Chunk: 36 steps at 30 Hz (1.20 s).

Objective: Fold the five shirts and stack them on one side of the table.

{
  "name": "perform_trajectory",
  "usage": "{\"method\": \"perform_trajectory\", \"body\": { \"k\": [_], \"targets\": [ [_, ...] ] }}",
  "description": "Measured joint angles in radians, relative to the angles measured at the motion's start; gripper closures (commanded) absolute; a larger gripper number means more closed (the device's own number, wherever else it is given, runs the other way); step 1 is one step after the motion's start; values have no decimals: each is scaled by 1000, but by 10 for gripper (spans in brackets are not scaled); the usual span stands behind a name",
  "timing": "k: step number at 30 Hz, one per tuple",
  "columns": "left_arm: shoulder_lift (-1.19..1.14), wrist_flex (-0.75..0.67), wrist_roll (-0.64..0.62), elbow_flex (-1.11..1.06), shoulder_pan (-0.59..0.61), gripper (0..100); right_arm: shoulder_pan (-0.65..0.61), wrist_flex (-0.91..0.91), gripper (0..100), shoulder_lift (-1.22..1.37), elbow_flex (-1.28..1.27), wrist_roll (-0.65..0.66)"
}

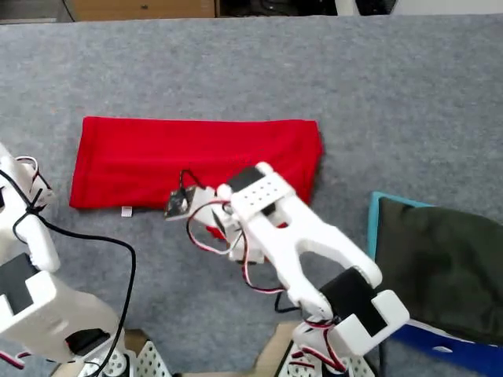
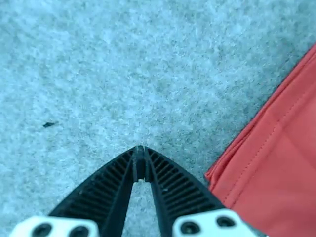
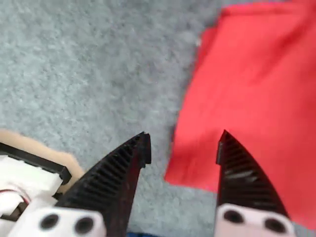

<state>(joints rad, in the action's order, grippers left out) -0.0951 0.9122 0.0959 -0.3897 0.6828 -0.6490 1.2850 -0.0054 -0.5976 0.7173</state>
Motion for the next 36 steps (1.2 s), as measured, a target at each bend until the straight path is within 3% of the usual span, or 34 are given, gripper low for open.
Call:
{"method": "perform_trajectory", "body": {
  "k": [9, 17, 28, 36],
  "targets": [
    [0, -3, -2, -3, 0, 980, -11, -150, 774, 15, -94, -8],
    [0, -3, -2, -3, 0, 980, 14, -132, 777, 137, 9, -9],
    [0, -3, -2, -3, 0, 980, 126, -146, 959, 181, 75, 63],
    [-18, -3, -2, -3, 0, 980, 181, -133, 994, 206, 132, 112]
  ]
}}
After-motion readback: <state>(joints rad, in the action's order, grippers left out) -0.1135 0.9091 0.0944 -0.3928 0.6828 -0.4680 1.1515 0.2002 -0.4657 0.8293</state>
